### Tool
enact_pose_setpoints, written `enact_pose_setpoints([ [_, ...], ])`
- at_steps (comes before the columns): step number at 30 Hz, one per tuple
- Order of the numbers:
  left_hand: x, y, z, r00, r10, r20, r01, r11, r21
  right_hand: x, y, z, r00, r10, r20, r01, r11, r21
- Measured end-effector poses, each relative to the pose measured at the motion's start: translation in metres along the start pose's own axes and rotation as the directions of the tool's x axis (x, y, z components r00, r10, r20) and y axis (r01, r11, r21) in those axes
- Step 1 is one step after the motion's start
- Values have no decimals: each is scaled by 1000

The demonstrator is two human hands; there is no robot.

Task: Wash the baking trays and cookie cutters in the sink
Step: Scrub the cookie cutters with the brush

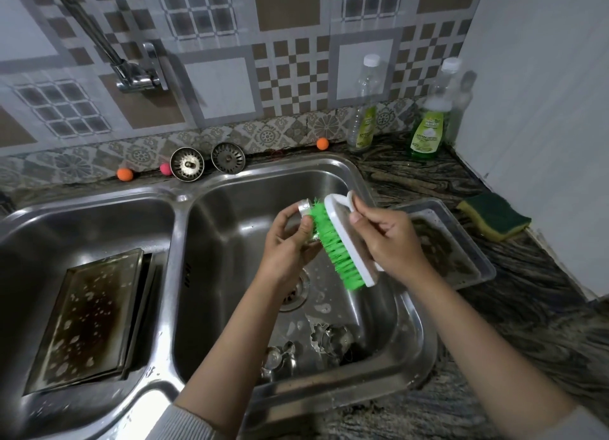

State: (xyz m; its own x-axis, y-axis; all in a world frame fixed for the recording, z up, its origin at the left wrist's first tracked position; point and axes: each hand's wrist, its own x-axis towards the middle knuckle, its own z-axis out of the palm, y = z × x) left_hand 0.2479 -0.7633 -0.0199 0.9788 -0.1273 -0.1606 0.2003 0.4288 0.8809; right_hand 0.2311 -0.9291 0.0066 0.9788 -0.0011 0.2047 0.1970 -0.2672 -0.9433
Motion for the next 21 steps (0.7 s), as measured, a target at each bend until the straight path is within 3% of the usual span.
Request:
enact_pose_setpoints([
  [7,-2,5,19,999,41,28,-41,999,32,18,-8,5,989,-6,-145,9,1000,16],
  [16,-6,3,16,998,-18,-57,15,999,-44,12,-3,7,1000,-19,-14,19,1000,14],
  [21,-5,15,16,983,45,-178,-63,993,-99,-5,-4,11,999,0,44,2,999,-37],
])
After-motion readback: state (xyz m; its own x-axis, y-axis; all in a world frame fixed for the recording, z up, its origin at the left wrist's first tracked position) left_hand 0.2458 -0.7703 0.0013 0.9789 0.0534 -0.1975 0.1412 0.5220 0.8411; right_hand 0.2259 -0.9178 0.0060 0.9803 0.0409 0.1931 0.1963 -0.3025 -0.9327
